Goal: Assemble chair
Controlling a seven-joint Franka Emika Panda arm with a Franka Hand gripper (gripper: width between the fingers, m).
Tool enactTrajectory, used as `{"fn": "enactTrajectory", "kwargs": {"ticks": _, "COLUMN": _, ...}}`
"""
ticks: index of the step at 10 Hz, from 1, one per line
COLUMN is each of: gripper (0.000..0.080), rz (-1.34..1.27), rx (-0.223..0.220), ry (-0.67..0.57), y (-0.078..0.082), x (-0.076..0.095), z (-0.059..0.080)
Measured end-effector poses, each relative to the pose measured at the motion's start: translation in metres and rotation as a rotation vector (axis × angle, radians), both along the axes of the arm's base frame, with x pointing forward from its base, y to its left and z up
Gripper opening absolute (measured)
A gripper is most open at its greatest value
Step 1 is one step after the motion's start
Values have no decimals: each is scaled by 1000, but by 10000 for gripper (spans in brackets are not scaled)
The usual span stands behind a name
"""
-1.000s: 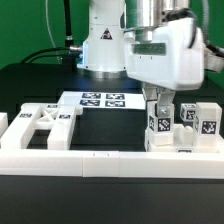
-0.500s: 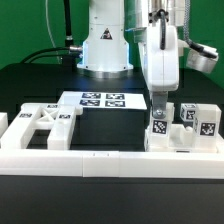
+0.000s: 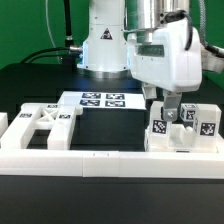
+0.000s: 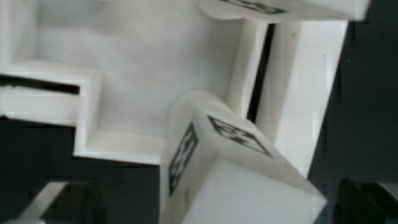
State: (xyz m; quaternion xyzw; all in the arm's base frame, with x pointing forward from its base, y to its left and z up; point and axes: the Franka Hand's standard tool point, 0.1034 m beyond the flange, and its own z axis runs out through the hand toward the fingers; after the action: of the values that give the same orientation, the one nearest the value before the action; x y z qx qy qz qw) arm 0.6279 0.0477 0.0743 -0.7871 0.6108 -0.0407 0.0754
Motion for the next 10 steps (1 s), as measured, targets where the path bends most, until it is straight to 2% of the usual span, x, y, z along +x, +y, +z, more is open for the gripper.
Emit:
{"fn": "enactTrajectory", "kwargs": {"ticks": 1, "gripper": 648, "rz": 53, "rx": -9, "ry": -1, "y": 0, "x": 0, "z": 0}}
{"fn": "enactTrajectory", "kwargs": {"ticks": 3, "gripper": 649, "rz": 327, "rx": -64, "ry": 18, "y": 4, "x": -1, "z": 1}}
{"fn": "enactTrajectory", "kwargs": {"ticks": 6, "gripper": 649, "rz": 642, "rx": -118, "ry": 6, "y": 0, "x": 3, "z": 4}}
{"fn": "enactTrajectory", "kwargs": {"ticks": 10, "gripper": 649, "rz": 893, "rx": -171, "ry": -3, "y": 0, "x": 5, "z": 6}}
